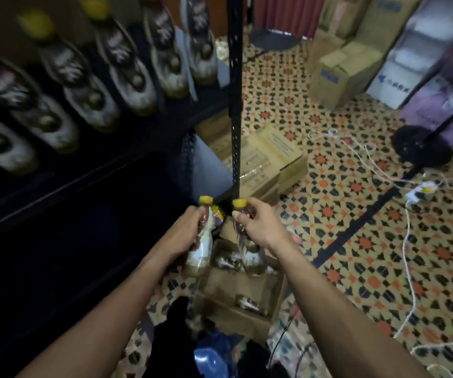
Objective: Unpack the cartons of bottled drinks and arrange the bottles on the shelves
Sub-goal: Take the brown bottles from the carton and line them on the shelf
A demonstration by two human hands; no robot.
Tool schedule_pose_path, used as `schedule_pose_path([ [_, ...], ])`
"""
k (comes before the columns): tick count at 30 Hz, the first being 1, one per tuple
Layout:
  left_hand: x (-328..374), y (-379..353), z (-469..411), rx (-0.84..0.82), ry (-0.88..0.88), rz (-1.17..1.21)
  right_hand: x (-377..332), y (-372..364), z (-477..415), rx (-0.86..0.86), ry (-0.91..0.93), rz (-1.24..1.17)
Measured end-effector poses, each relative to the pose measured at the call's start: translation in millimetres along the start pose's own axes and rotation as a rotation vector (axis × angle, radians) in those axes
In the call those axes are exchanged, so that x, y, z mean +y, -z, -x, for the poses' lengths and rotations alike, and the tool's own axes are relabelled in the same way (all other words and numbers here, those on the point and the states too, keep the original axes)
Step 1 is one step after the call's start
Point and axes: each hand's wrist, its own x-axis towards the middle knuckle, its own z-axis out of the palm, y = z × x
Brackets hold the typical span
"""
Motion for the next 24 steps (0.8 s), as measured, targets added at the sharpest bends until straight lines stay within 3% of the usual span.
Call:
schedule_pose_path([
  [12, 55, 100, 115, 0.453, -0.204, 0.217, -147, -16, 36, -0.143, 0.344, -0.098],
  [24, 100, 220, 211, 0.746, -0.436, 0.316, -304, -62, 60, -0.291, 0.592, -0.342],
])
